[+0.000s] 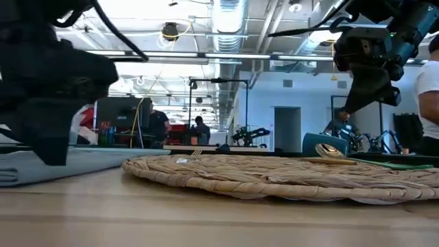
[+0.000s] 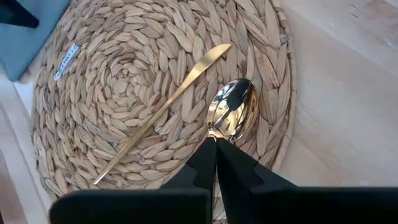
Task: Set table place
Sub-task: Move the table napkin to the left of the brown woven placemat
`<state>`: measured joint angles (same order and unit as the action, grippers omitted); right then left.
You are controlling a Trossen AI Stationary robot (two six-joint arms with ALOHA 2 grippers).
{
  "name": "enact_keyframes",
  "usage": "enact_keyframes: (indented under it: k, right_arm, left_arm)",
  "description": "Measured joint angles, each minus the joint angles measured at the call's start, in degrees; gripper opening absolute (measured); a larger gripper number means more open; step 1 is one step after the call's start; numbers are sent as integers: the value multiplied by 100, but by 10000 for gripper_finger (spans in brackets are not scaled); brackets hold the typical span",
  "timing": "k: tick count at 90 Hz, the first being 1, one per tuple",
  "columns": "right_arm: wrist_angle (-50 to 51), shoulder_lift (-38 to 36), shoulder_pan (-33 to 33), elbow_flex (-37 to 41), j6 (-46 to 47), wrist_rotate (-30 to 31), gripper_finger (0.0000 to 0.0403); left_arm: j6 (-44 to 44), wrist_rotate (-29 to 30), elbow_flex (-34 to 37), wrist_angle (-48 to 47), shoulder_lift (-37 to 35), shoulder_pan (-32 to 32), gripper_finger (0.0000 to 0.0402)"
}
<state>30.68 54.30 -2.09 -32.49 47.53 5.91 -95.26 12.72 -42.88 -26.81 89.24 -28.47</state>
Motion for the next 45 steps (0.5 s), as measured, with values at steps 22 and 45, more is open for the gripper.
enact_keyframes:
  k: [22,45]
  right_arm:
    - [13,0,0,0,0,2,0]
    - [3,0,0,0,-52,4,0]
  left_arm:
    - [-44,61,1,67,3,-95,0]
    - [355,-106,-696,-836,-440,17,0]
